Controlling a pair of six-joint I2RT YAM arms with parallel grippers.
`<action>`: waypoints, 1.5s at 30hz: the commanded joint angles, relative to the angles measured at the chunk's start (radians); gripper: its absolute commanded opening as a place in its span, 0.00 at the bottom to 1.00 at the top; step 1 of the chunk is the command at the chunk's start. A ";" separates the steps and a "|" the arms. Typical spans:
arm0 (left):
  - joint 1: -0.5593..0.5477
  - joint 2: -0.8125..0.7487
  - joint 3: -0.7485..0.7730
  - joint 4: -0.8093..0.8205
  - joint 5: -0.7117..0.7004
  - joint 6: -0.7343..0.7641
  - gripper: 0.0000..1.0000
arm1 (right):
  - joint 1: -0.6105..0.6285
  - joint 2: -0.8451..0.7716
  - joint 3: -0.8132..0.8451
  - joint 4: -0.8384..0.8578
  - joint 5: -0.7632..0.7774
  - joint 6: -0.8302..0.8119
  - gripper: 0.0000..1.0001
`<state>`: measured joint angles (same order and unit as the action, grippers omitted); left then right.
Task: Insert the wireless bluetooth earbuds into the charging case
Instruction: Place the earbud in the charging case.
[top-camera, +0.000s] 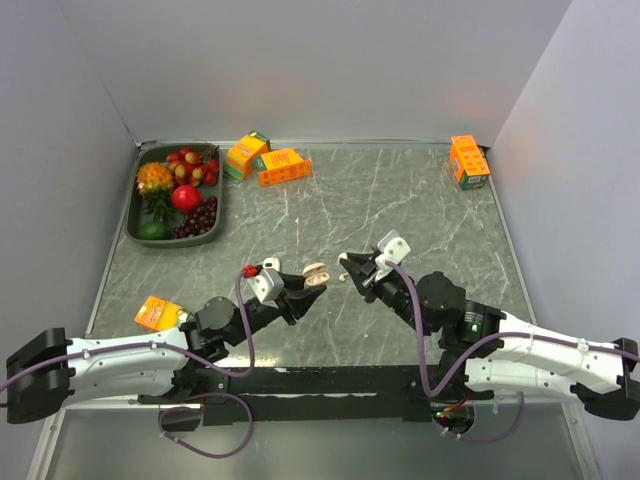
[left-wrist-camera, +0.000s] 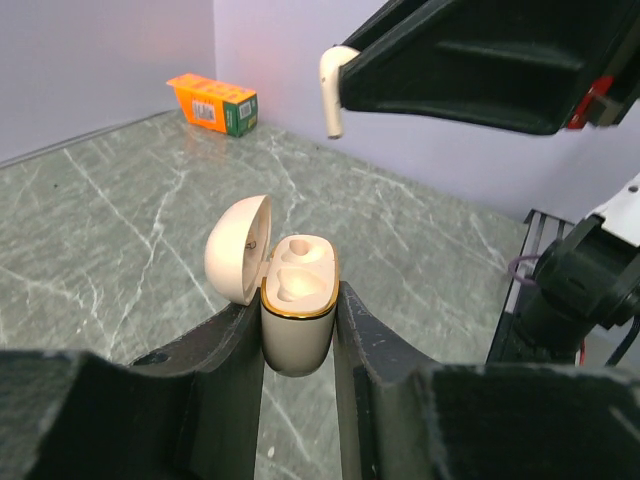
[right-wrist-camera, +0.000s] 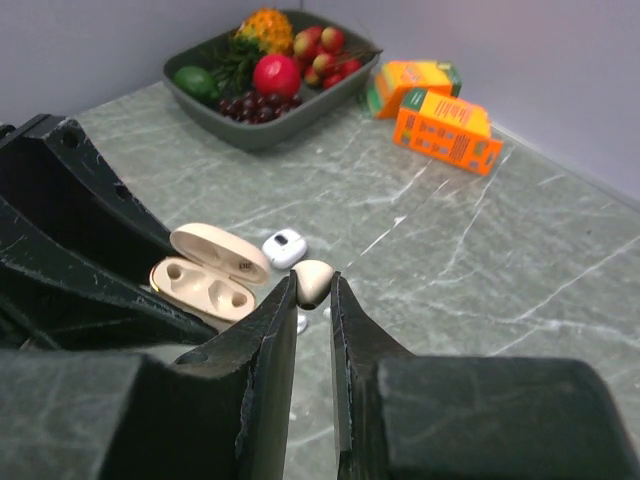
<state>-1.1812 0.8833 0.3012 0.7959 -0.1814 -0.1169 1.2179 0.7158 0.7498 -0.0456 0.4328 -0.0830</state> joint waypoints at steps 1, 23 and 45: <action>0.005 0.034 0.050 0.143 0.017 -0.004 0.01 | 0.048 0.008 -0.013 0.208 0.133 -0.083 0.00; 0.009 0.043 0.056 0.198 0.016 -0.032 0.01 | 0.140 0.040 -0.020 0.231 0.155 -0.044 0.00; 0.009 0.085 0.001 0.388 0.057 0.106 0.01 | 0.173 0.011 -0.023 0.234 0.138 -0.073 0.00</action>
<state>-1.1748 0.9440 0.3111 1.0477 -0.1394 -0.1097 1.3777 0.7532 0.7162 0.1471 0.5674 -0.1333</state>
